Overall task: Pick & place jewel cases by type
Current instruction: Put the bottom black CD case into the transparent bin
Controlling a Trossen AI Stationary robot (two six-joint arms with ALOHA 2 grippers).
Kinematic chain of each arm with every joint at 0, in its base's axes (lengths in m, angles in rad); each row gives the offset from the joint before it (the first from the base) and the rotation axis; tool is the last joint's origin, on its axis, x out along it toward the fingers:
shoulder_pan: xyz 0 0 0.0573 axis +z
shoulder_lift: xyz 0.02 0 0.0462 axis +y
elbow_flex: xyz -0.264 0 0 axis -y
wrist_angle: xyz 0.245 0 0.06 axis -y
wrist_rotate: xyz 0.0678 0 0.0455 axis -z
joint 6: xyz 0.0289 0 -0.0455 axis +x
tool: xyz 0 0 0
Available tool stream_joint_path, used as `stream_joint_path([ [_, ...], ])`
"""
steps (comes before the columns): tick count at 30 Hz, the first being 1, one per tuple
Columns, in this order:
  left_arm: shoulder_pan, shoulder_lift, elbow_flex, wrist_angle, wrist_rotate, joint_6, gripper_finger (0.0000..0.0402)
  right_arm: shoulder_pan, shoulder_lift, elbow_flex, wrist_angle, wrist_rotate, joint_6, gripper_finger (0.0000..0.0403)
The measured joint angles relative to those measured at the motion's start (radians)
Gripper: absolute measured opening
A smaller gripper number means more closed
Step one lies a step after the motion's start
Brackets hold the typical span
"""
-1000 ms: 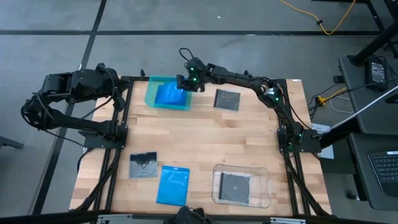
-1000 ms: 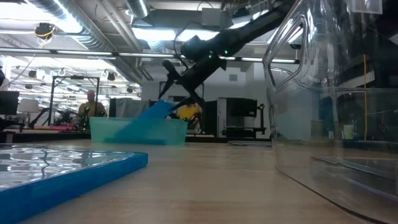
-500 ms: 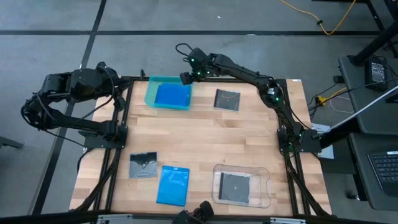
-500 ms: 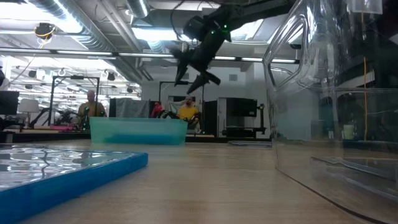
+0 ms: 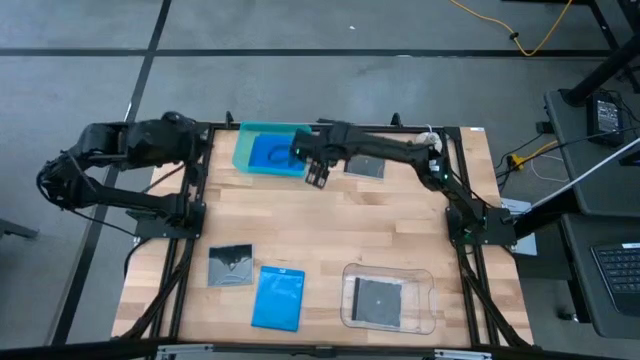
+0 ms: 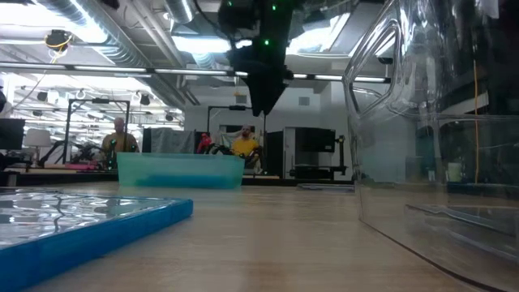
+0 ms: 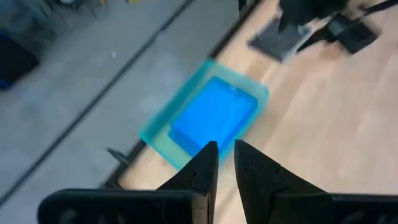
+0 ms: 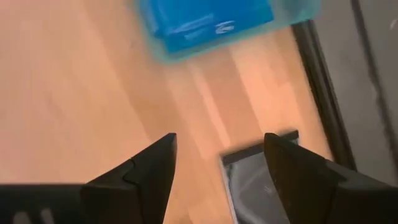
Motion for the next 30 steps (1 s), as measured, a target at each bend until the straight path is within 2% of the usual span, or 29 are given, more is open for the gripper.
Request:
stream_joint_path([
  [6, 0.000, -0.019, -0.221, 0.031, 0.118, -0.146, 0.0043, 0.079, -0.001, 0.000, -0.023, -0.001, -0.088, 0.0244],
  [10, -0.017, -0.026, -0.389, 0.117, 0.264, -0.251, 0.0042, 0.088, -0.025, -0.001, -0.037, -0.004, -0.138, 0.0244],
  [12, -0.051, -0.025, -0.466, 0.183, 0.341, -0.315, 0.0038, 0.081, -0.042, -0.001, -0.038, -0.004, -0.165, 0.0244],
  [16, -0.174, -0.025, -0.574, 0.326, 0.417, -0.459, 0.0012, 0.054, -0.083, -0.001, -0.039, -0.046, -0.216, 0.0229],
  [19, -0.291, -0.015, -0.615, 0.418, 0.415, -0.580, 0.0004, 0.024, -0.110, 0.000, -0.034, -0.087, -0.263, 0.0197],
  [23, -0.466, 0.028, -0.662, 0.523, 0.390, -0.750, 0.0001, -0.017, -0.124, -0.001, -0.028, -0.168, -0.324, 0.0130],
  [28, -0.667, 0.147, -0.686, 0.548, 0.330, -0.939, 0.0001, -0.054, -0.125, -0.028, -0.010, -0.319, -0.388, 0.0025],
  [30, -0.727, 0.201, -0.687, 0.548, 0.304, -1.008, 0.0001, -0.057, -0.123, -0.052, 0.007, -0.368, -0.407, 0.0010],
])
